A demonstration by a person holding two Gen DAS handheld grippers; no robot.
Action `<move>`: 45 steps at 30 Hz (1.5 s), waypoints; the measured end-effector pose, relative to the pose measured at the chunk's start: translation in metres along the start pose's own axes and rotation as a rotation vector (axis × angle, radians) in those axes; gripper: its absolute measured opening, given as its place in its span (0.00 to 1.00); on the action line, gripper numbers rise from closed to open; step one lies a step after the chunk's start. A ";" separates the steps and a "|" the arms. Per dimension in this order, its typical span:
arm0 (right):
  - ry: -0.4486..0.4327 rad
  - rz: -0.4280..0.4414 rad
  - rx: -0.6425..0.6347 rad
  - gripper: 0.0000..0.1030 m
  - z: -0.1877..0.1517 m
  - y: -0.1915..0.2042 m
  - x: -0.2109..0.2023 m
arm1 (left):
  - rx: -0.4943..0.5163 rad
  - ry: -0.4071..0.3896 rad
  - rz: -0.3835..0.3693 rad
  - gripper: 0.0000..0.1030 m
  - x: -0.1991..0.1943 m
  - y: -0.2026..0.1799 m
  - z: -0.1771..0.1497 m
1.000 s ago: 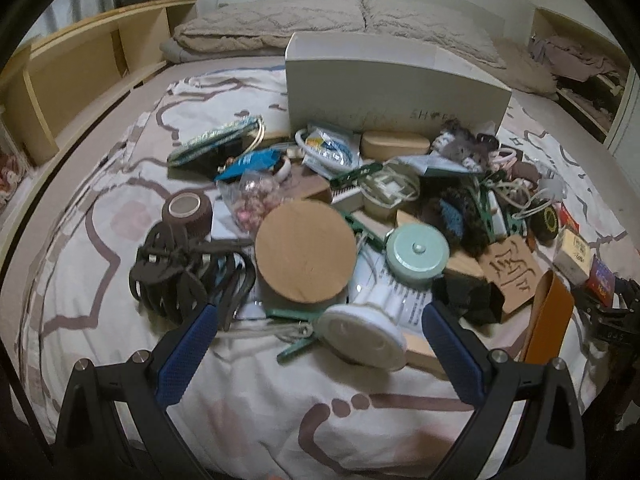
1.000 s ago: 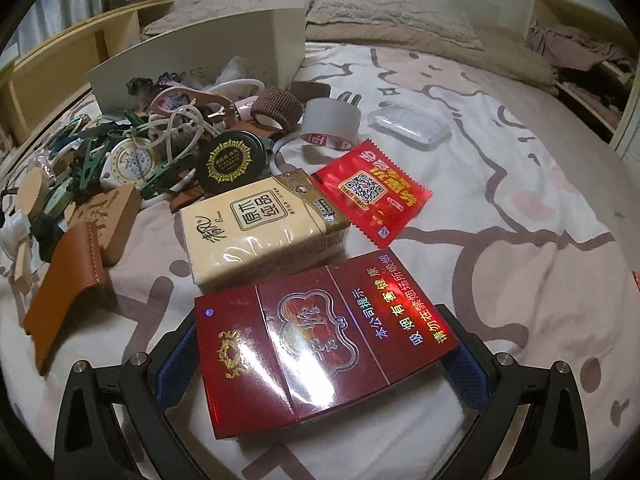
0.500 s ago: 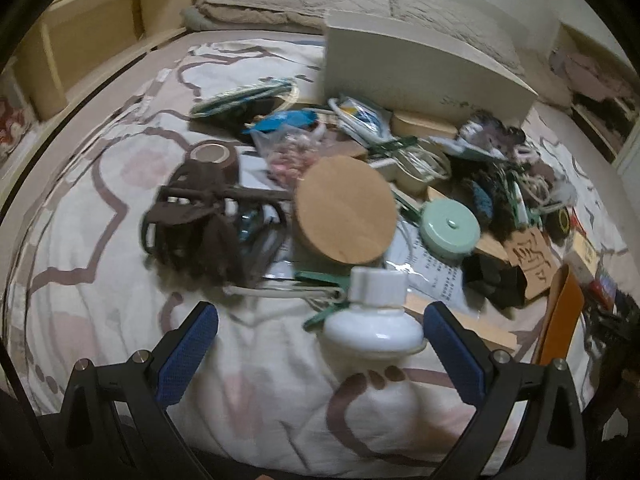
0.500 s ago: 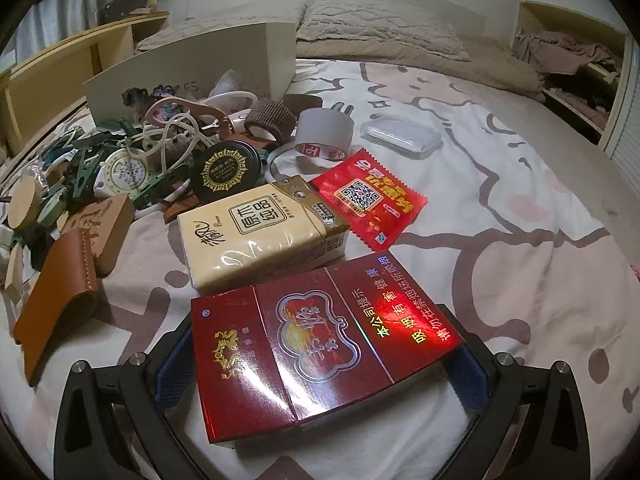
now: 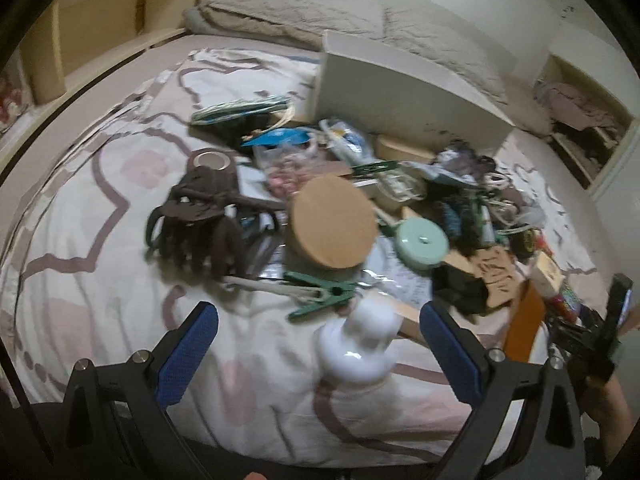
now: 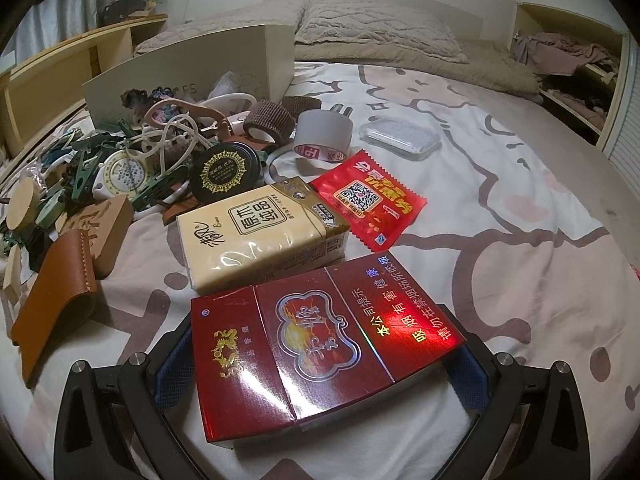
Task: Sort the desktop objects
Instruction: 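Lower the right gripper over the red cigarette pack while the left gripper approaches the white pump bottle, then close the right gripper on the red pack while the left gripper closes on the white pump bottle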
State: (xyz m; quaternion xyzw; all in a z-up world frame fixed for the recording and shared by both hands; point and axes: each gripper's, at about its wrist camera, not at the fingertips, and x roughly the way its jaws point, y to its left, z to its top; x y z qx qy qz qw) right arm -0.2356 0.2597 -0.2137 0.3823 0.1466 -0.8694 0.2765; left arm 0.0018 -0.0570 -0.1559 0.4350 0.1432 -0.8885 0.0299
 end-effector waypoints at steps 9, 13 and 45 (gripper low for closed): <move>-0.001 -0.003 -0.001 1.00 -0.001 0.000 0.000 | 0.064 0.057 -0.075 0.78 0.009 -0.024 -0.009; -0.001 -0.002 -0.001 1.00 -0.001 0.000 0.000 | 0.077 0.083 -0.081 0.73 0.013 -0.029 -0.014; 0.066 0.081 -0.056 1.00 0.007 -0.010 -0.011 | -0.072 0.119 0.012 0.66 0.036 -0.018 -0.028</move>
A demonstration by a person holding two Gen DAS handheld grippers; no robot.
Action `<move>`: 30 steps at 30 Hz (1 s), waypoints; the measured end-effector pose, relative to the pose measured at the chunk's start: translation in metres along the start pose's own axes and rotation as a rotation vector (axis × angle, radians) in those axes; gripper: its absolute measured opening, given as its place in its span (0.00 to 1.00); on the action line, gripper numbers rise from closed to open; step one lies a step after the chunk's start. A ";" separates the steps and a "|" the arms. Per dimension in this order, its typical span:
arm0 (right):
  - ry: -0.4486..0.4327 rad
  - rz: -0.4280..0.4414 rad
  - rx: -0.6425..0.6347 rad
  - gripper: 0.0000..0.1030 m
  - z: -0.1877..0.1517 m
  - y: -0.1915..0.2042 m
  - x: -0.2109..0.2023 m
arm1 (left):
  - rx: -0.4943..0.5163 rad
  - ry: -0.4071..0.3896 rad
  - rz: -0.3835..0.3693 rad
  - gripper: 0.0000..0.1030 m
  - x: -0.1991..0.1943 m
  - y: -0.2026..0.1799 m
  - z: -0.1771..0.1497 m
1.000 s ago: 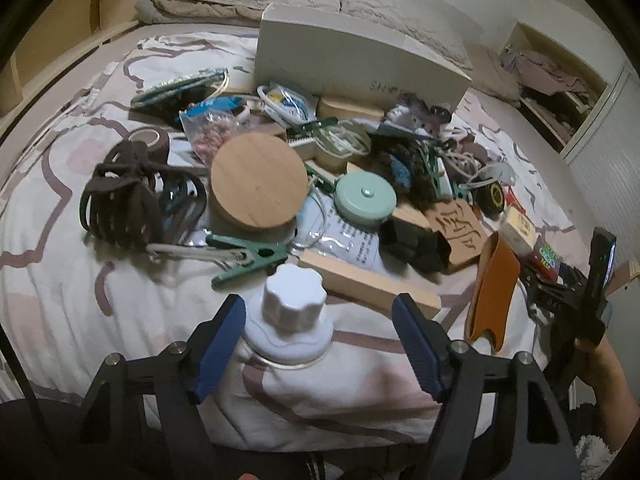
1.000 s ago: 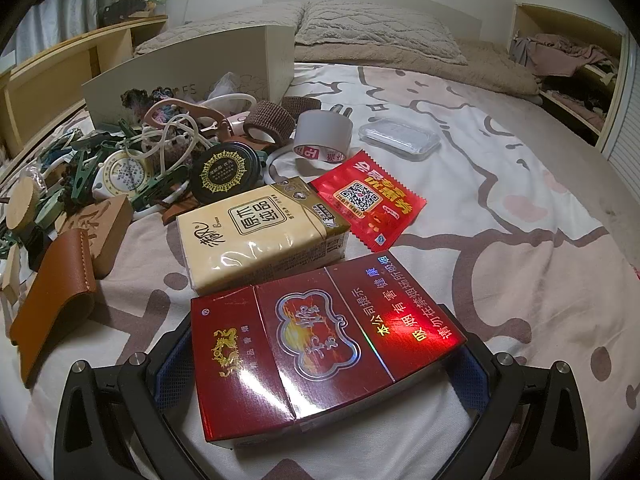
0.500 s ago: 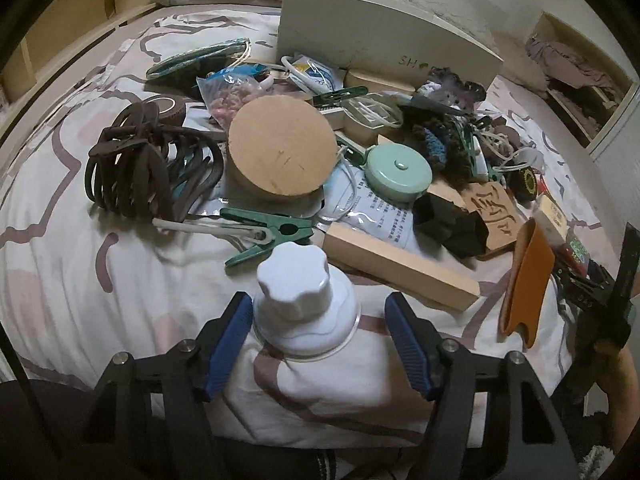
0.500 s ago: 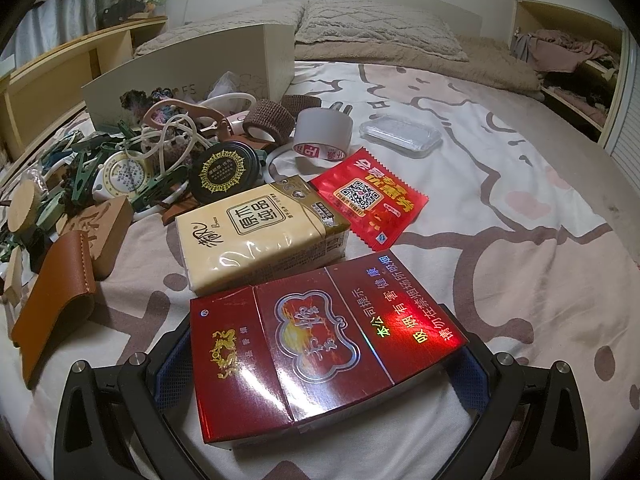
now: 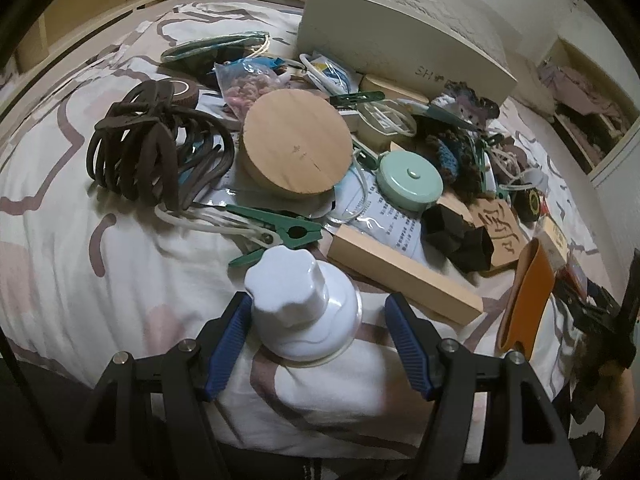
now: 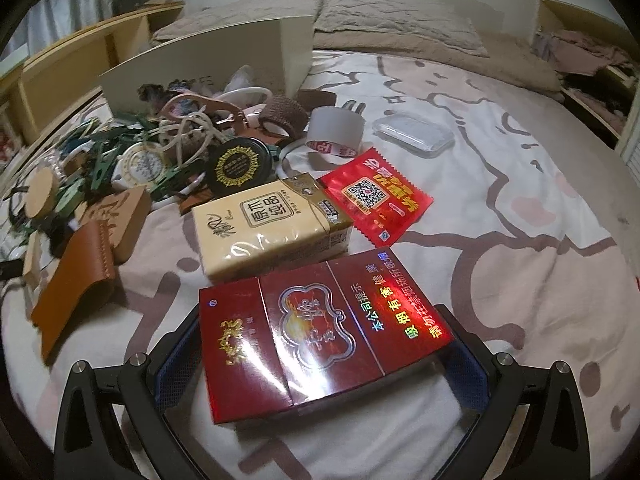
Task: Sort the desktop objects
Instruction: 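Close the right gripper on the red pack while the left gripper closes on the white pump bottle, then lift the red pack with the right gripper while the left gripper lifts the white bottle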
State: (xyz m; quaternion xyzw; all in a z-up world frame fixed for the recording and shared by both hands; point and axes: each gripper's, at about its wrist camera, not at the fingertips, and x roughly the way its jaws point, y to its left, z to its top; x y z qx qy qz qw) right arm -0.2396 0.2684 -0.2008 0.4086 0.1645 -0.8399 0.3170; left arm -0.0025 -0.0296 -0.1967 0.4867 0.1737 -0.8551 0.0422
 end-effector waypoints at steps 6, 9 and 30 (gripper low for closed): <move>0.017 0.014 -0.030 1.00 -0.001 -0.005 -0.007 | -0.013 -0.017 0.034 0.53 -0.001 0.002 0.001; 0.011 0.033 -0.037 1.00 0.001 -0.004 -0.009 | -0.021 -0.021 0.027 0.52 -0.002 0.004 0.001; 0.114 0.251 0.089 1.00 0.010 -0.032 -0.016 | -0.019 -0.048 0.041 0.51 -0.004 0.000 0.002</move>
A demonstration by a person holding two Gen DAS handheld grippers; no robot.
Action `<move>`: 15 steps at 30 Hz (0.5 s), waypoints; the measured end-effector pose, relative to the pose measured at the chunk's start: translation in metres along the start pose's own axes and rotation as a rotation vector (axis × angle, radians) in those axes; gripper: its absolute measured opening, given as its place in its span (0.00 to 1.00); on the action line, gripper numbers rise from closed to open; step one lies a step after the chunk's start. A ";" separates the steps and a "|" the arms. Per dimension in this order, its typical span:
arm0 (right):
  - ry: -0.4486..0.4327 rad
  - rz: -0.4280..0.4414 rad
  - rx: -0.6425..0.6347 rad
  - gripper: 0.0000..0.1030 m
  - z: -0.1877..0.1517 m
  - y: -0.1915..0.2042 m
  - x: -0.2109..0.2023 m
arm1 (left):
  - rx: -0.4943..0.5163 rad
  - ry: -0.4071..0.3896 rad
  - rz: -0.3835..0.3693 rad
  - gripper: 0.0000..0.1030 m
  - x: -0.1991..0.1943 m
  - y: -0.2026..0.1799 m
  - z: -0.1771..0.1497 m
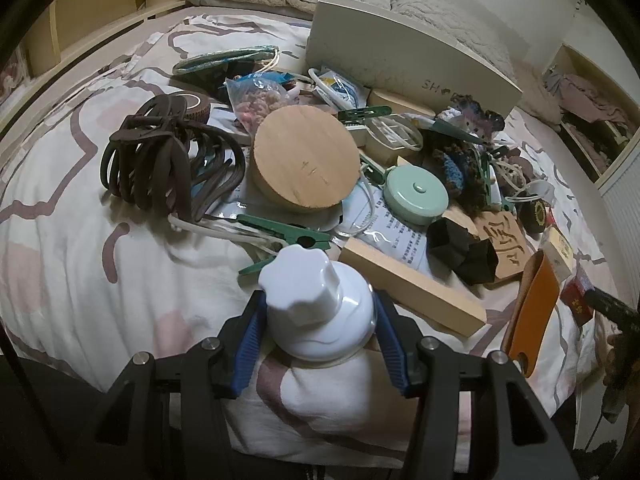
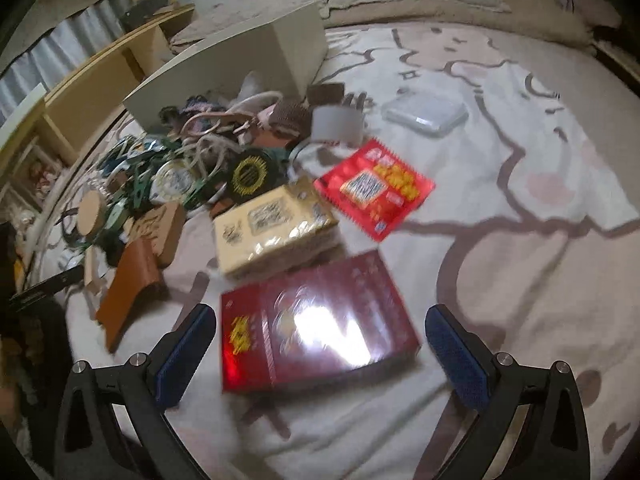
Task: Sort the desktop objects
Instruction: 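Lift the red pack with the right gripper while the left gripper lifts the white bottle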
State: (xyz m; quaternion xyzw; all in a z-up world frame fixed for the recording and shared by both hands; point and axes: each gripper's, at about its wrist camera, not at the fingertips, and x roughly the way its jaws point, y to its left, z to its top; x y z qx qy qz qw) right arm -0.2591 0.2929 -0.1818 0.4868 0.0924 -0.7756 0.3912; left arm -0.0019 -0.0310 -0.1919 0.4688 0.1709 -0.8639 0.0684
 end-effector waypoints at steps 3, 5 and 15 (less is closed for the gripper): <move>0.004 0.015 -0.020 1.00 -0.008 0.008 -0.007 | -0.005 -0.007 0.000 0.50 -0.001 0.000 0.000; 0.011 0.028 -0.035 1.00 -0.011 0.012 -0.009 | -0.006 -0.013 0.000 0.50 -0.002 -0.001 0.000; -0.002 -0.042 -0.104 1.00 -0.003 0.023 0.000 | 0.022 -0.074 -0.007 0.48 -0.017 -0.009 0.000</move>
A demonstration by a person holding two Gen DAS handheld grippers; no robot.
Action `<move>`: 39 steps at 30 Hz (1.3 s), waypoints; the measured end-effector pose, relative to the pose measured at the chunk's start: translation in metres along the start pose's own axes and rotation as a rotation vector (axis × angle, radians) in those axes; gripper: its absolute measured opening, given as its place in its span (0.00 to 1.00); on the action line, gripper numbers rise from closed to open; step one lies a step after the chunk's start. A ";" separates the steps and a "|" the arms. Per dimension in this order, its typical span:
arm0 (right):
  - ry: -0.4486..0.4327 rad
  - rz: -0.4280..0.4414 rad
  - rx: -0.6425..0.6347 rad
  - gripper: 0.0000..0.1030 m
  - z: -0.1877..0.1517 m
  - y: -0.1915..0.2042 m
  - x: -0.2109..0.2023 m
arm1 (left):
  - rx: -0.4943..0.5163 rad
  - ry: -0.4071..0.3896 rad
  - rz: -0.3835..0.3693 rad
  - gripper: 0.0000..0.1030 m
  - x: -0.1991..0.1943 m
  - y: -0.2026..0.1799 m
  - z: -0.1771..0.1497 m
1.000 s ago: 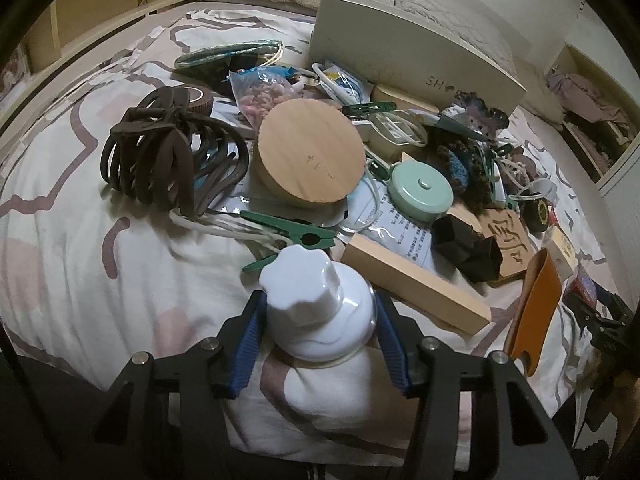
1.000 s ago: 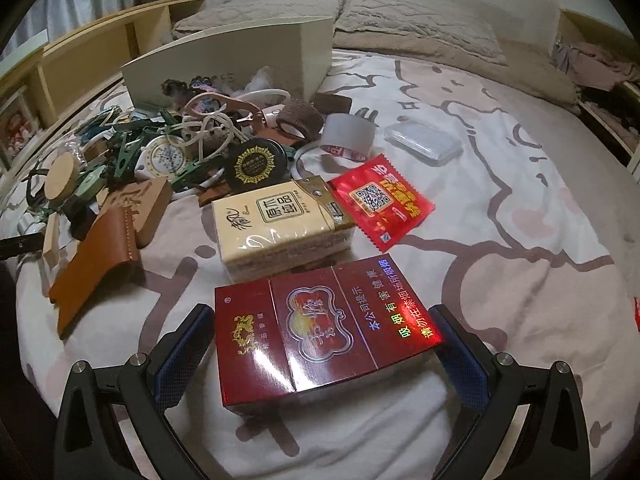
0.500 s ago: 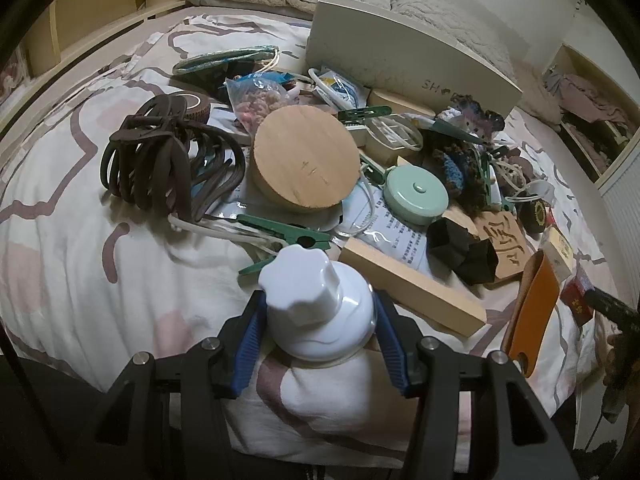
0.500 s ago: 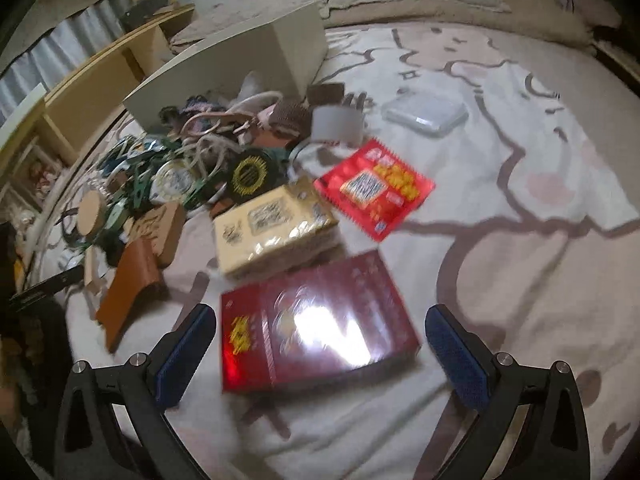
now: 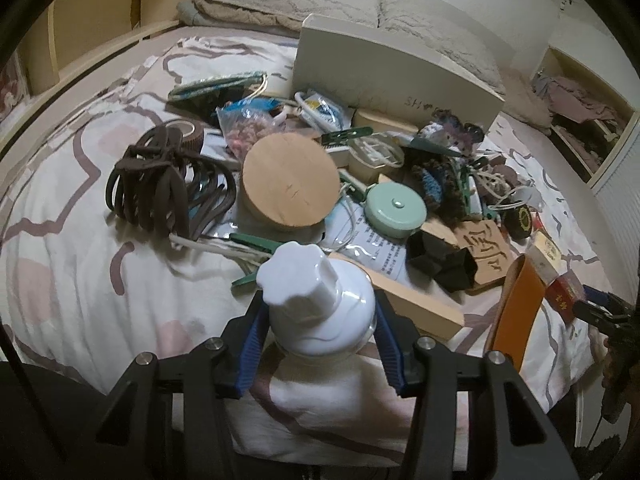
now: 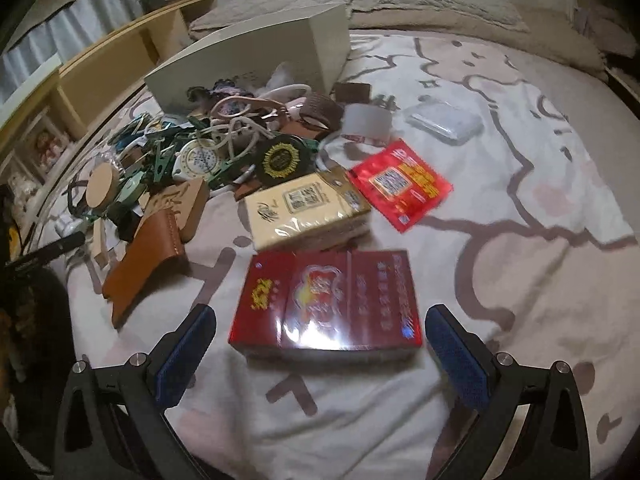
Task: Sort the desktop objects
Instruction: 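Lift the red pack with the right gripper while the left gripper lifts the white bottle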
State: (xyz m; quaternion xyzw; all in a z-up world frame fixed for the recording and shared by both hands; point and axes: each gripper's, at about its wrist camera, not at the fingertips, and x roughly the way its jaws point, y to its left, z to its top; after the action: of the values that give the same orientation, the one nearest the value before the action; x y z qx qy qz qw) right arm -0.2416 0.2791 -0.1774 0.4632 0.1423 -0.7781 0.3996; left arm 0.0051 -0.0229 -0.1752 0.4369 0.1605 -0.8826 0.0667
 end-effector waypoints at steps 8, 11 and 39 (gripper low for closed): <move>0.031 -0.061 -0.055 1.00 0.006 0.009 0.013 | 0.006 -0.029 0.007 0.48 -0.009 -0.004 0.005; 0.042 -0.073 -0.045 1.00 0.005 0.005 0.017 | 0.003 -0.041 0.004 0.48 -0.012 -0.004 0.007; -0.221 -0.051 -0.015 0.87 0.010 0.033 -0.063 | 0.001 -0.178 -0.001 0.48 -0.078 -0.035 0.022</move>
State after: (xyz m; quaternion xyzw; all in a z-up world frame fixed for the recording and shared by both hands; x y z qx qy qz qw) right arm -0.2073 0.2829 -0.1145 0.3679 0.1149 -0.8332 0.3964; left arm 0.0267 0.0009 -0.0932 0.3569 0.1535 -0.9180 0.0799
